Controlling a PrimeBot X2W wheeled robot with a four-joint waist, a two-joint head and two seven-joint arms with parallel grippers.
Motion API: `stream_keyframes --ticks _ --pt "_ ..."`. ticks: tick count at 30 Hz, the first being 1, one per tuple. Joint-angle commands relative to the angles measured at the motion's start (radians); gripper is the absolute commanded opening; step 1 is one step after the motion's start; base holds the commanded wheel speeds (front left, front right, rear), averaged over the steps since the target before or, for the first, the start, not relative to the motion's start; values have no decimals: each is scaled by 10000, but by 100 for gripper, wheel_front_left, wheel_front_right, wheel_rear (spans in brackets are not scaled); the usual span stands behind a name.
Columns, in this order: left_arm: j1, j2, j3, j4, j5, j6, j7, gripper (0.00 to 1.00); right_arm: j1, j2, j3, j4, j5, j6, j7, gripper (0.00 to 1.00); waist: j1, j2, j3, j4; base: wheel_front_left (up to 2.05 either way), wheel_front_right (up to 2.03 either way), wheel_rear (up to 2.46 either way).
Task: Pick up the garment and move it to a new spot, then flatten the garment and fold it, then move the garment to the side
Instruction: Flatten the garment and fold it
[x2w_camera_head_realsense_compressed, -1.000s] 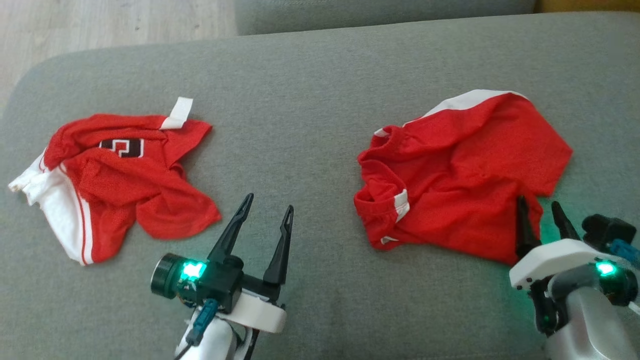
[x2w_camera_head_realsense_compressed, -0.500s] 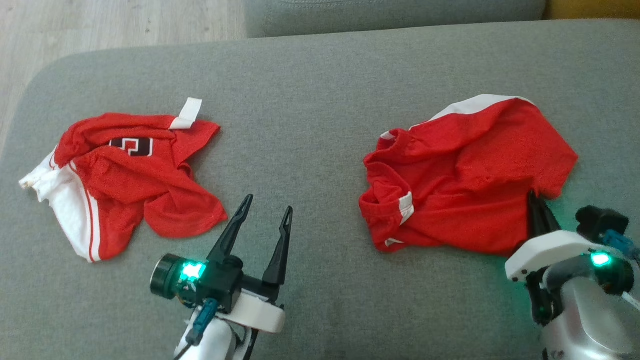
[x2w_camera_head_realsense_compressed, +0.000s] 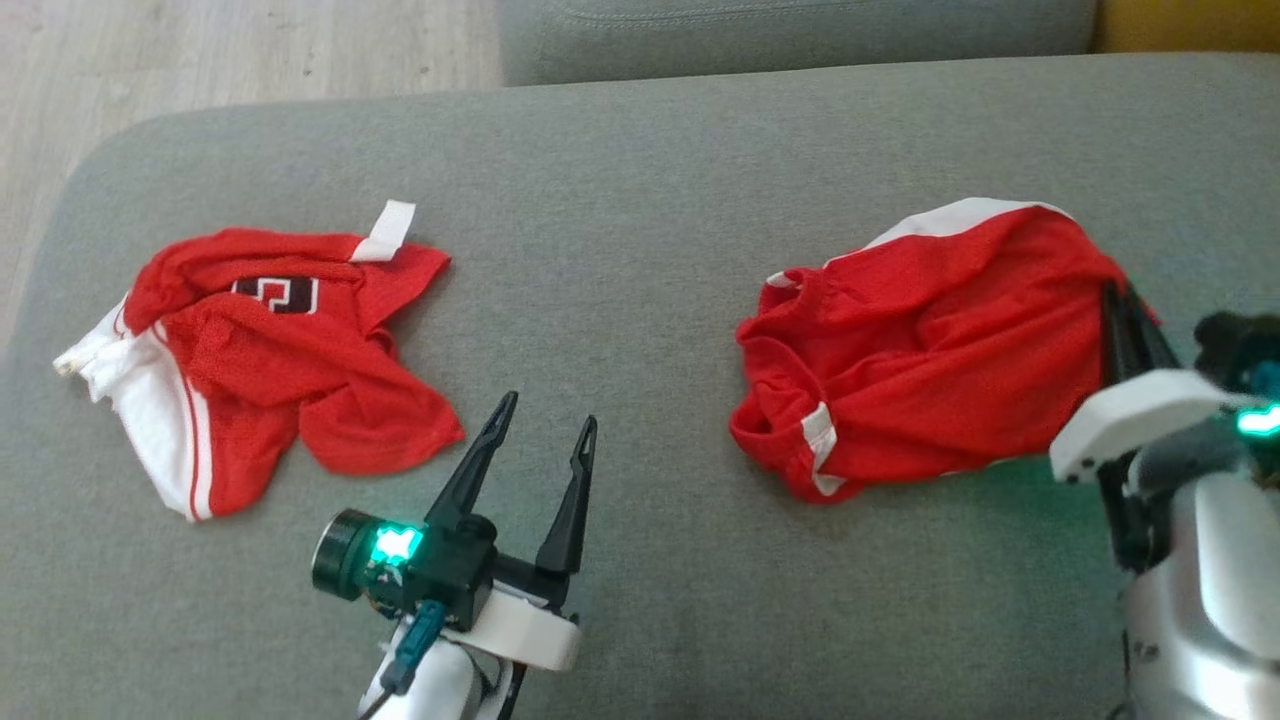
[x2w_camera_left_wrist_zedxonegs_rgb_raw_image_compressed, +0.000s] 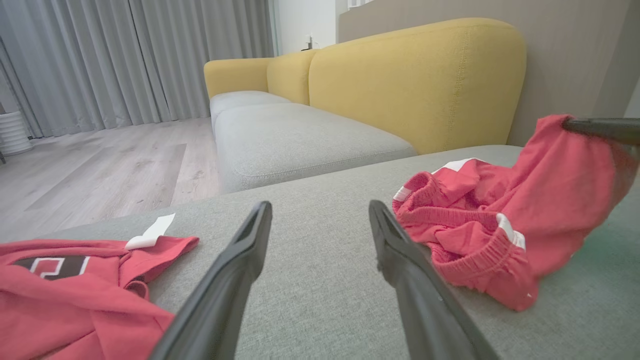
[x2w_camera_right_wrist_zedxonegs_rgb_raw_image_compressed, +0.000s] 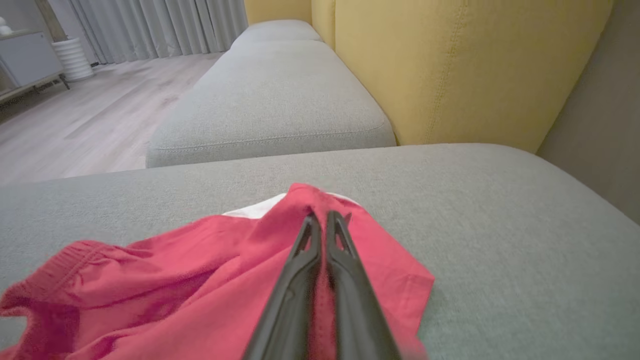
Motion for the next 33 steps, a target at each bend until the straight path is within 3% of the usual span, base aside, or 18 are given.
stream_keyframes --ticks 1,8,18,20,26,33 --pt "-409 -12 261 -362 -83 63 -44 100 -583 -164 155 -463 -204 -7 209 0 0 0 79 141 0 0 0" --pt "-584 -12 55 -354 -180 89 -44 100 -1313 -741 -99 223 -825 -7 1126 0 0 0 302 653 0 0 0" --pt "-705 -12 -84 -281 -229 104 -44 100 -2656 -1441 -1254 2185 -1930 -7 1631 0 0 0 450 1323 0 0 0" --pt "-693 -12 -91 -280 -228 105 -44 100 -2870 -1585 -1496 2479 -2356 -7 1351 100 0 0 443 1380 0 0 0" --pt "-584 -12 -42 -232 -221 138 -44 100 -3146 -1214 -1750 2939 -2885 -7 38 100 0 0 251 1342 0 0 0" --pt "-312 -9 130 -246 -139 166 -44 100 -2560 -380 -741 3010 -2458 -7 -2176 100 0 0 -206 892 0 0 0"
